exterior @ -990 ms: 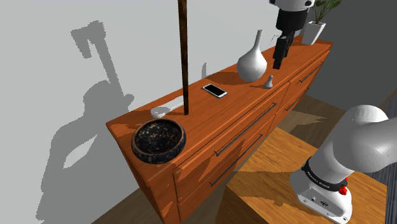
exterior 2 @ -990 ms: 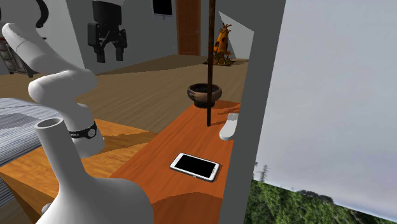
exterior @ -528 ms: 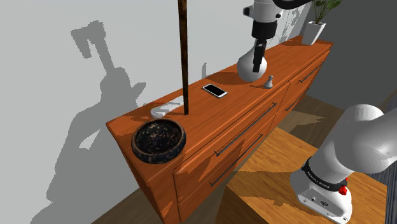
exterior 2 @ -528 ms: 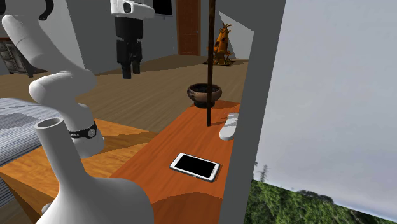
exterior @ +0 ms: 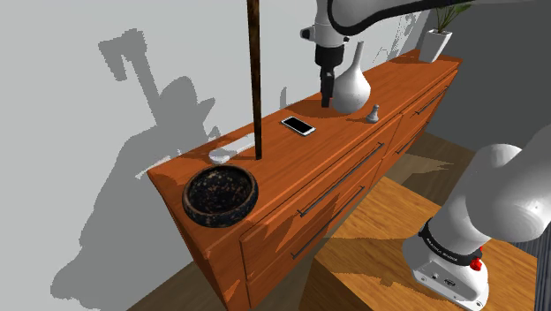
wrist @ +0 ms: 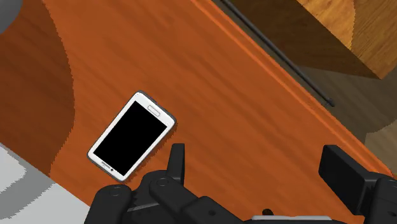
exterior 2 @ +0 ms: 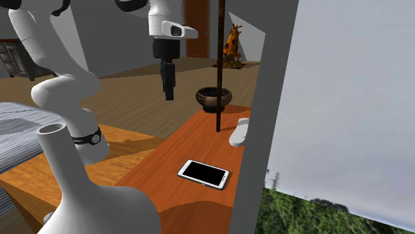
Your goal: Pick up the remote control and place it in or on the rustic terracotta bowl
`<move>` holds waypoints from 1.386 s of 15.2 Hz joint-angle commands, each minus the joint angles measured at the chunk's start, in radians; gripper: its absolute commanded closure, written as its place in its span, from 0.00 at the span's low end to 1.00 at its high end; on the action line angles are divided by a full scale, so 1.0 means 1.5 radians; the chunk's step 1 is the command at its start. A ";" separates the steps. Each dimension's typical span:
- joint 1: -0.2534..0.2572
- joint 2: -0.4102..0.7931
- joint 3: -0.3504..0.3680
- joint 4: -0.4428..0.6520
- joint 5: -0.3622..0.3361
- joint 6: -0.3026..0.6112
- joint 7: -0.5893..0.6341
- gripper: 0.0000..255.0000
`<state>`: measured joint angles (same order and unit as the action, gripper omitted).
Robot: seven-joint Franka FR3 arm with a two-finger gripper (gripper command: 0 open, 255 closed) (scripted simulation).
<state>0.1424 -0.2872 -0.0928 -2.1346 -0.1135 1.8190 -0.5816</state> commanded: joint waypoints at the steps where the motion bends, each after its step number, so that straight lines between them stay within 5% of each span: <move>1: 0.009 0.050 -0.005 0.025 0.007 0.028 -0.042 0.00; 21: 0.065 0.477 0.068 0.371 0.075 0.116 -0.368 0.00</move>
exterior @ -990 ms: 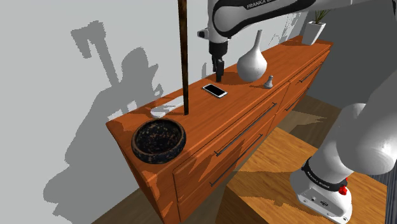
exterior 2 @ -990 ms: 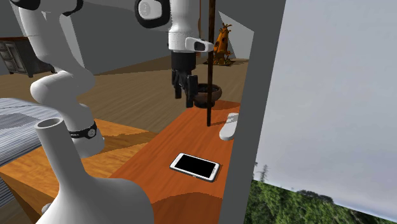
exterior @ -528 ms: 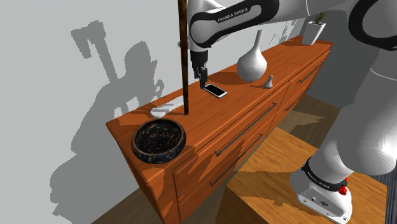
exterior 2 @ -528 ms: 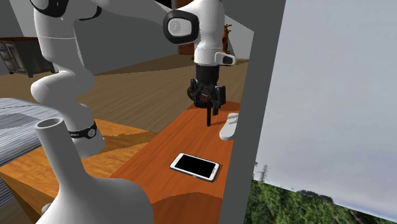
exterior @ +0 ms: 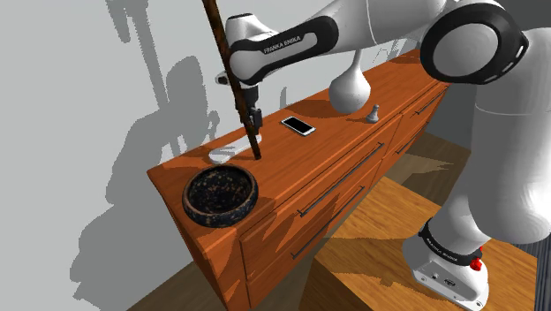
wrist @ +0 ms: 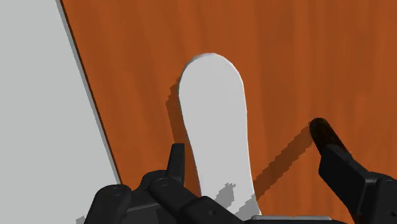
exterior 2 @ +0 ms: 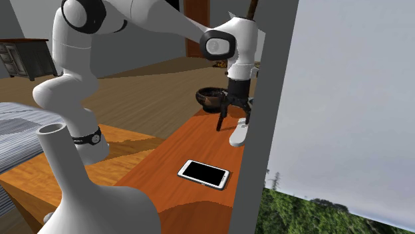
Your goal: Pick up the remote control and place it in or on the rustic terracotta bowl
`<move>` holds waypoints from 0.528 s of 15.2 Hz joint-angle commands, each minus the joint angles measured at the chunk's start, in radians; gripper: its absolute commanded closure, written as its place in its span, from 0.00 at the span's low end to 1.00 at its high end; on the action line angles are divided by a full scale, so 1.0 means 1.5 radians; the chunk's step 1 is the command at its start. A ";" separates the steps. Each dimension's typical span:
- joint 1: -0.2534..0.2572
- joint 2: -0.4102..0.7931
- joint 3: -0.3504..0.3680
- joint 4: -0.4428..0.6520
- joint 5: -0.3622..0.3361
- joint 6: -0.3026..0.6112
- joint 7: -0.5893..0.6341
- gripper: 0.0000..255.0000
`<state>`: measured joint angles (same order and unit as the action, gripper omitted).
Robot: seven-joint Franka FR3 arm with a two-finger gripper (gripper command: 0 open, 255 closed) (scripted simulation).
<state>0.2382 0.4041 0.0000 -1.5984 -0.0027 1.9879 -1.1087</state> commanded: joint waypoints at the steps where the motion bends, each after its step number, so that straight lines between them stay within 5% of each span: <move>1: 0.005 0.036 0.012 0.034 0.001 0.002 -0.030 0.00; 4: 0.014 0.088 0.028 0.091 -0.001 -0.003 -0.062 0.00; 8: 0.015 0.099 0.028 0.072 -0.002 0.027 -0.062 0.00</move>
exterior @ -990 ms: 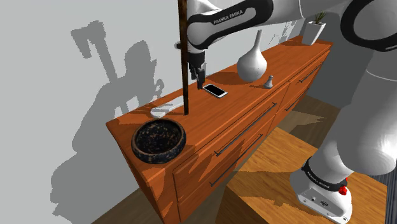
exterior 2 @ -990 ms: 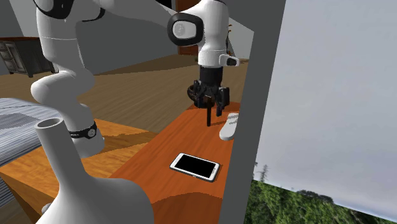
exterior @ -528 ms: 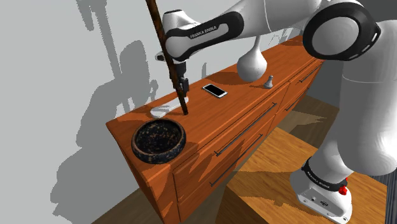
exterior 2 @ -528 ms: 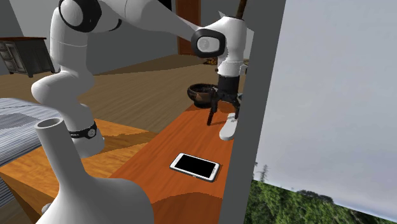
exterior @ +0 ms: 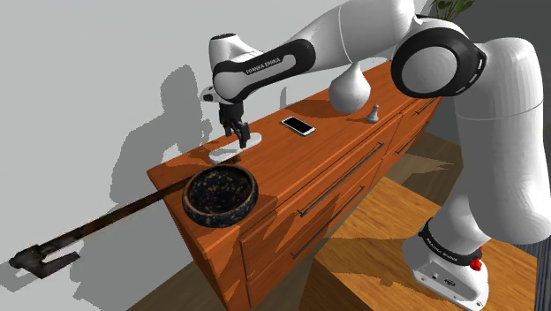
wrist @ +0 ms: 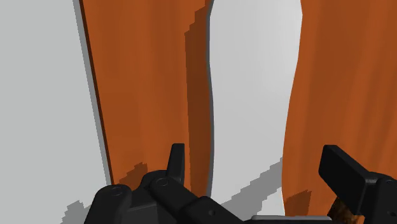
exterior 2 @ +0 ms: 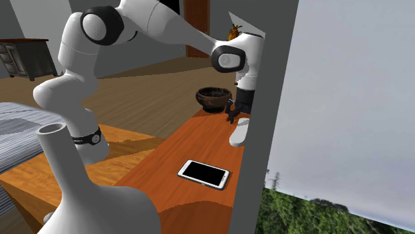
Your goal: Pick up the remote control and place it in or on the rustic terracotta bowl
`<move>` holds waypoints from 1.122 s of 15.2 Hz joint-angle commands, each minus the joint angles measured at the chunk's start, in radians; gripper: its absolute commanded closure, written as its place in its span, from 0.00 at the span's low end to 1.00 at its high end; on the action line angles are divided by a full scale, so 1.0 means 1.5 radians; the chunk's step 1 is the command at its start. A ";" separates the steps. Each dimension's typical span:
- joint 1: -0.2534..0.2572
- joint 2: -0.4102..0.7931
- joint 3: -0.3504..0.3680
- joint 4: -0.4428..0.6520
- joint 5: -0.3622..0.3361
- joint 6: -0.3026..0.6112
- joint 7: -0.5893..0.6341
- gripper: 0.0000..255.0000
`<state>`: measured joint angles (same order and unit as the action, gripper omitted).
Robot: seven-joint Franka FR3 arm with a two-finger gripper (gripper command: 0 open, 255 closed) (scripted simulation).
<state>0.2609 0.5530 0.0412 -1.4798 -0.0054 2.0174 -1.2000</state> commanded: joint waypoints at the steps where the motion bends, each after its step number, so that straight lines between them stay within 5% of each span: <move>1: 0.000 0.003 0.000 -0.011 0.000 0.014 -0.001 0.00; 11: 0.000 0.012 0.000 -0.020 0.000 0.033 -0.001 0.00; 12: 0.000 0.012 0.000 -0.020 0.000 0.033 -0.001 1.00; 17: 0.000 0.012 0.000 -0.020 0.000 0.033 -0.001 1.00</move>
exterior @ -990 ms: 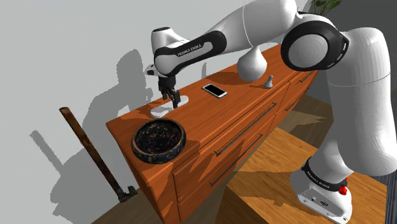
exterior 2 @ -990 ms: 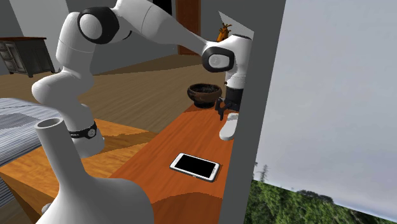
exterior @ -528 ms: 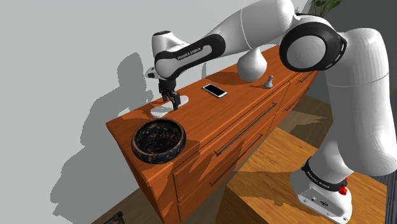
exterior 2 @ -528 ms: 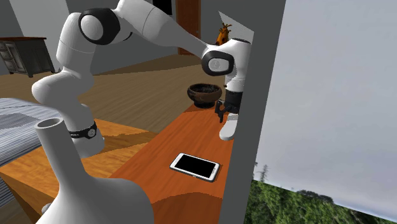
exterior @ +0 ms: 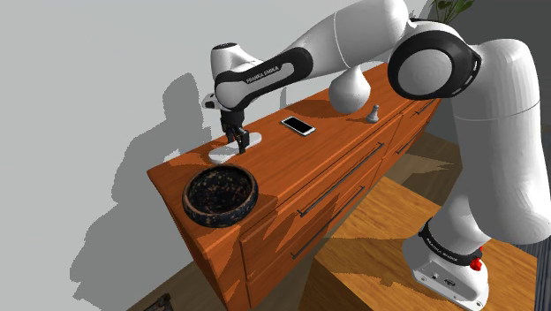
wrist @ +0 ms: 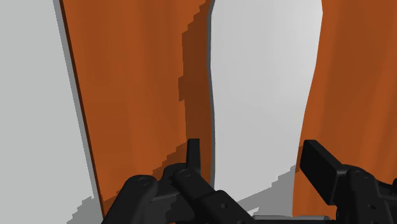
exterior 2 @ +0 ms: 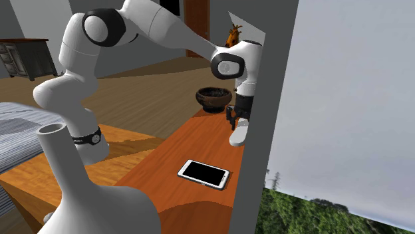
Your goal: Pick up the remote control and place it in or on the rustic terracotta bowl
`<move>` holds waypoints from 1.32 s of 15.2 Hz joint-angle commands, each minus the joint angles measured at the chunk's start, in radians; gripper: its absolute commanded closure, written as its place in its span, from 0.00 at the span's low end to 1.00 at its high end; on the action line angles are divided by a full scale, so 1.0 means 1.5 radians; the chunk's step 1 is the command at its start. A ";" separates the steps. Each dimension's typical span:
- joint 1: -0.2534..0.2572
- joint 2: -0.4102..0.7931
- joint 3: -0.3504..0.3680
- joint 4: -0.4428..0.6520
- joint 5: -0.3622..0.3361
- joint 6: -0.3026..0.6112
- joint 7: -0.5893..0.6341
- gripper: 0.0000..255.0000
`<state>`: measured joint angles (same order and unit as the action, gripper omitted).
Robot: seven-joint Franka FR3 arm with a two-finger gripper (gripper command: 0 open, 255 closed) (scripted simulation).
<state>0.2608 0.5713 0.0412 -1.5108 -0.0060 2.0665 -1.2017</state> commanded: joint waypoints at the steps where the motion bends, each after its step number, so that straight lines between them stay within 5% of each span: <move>1: 0.000 0.000 0.000 0.000 0.000 0.000 0.000 1.00; 20: 0.000 -0.043 0.001 0.078 0.001 -0.121 0.001 1.00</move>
<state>0.2609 0.5088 0.0428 -1.4061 -0.0039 1.8999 -1.2006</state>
